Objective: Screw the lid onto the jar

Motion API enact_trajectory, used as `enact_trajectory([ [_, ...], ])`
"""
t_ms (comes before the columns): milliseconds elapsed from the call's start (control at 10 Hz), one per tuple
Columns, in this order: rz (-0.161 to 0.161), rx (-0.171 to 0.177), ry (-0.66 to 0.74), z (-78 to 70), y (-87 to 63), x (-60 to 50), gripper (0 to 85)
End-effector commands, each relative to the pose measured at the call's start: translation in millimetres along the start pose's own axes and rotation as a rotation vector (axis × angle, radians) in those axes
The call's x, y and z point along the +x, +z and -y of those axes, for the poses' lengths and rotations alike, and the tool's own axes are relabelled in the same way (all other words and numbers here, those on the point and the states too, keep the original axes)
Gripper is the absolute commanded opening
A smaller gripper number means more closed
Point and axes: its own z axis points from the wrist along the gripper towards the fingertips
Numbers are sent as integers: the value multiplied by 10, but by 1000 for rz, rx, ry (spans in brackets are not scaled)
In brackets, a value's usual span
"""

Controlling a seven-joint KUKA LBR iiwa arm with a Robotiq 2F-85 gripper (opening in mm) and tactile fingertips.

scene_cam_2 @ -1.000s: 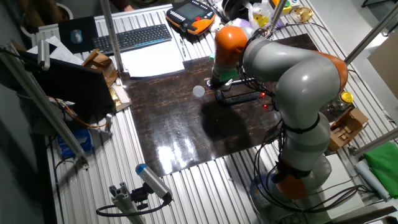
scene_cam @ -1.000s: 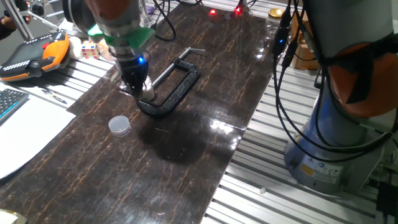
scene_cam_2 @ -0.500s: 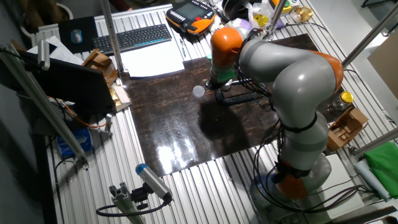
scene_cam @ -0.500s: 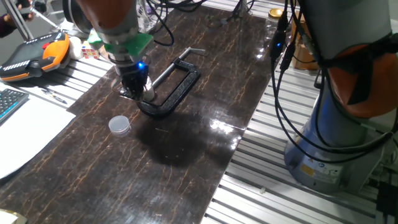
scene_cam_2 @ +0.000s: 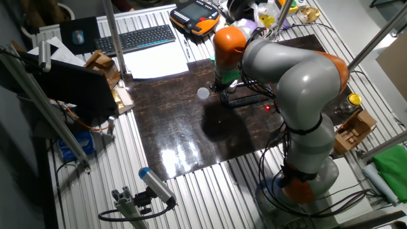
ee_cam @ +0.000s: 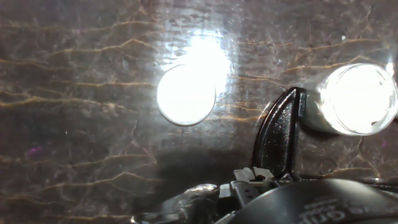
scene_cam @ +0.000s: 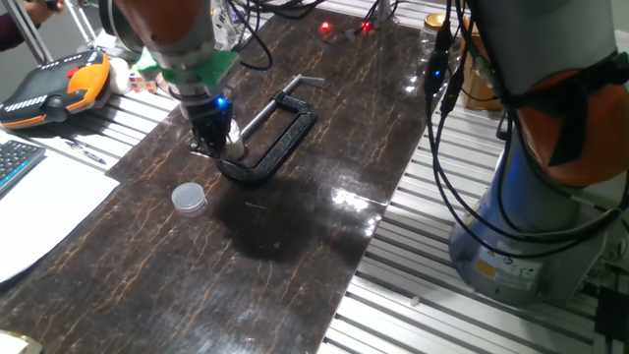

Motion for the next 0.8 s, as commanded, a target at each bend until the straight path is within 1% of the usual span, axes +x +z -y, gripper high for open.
enact_trajectory([
  [0, 1, 0, -15, -1, 0, -4, 7],
  [100, 13, -22, -13, 1, -6, -26, 130],
  [200, 24, -23, -10, -12, -1, -56, 300],
  [300, 34, -26, 1, -50, 17, -80, 370],
  [500, 49, 15, 9, -145, 45, -157, 433],
  [600, 50, 20, 27, -195, 71, -214, 487],
  [700, 51, 15, 38, -225, 111, -259, 533],
])
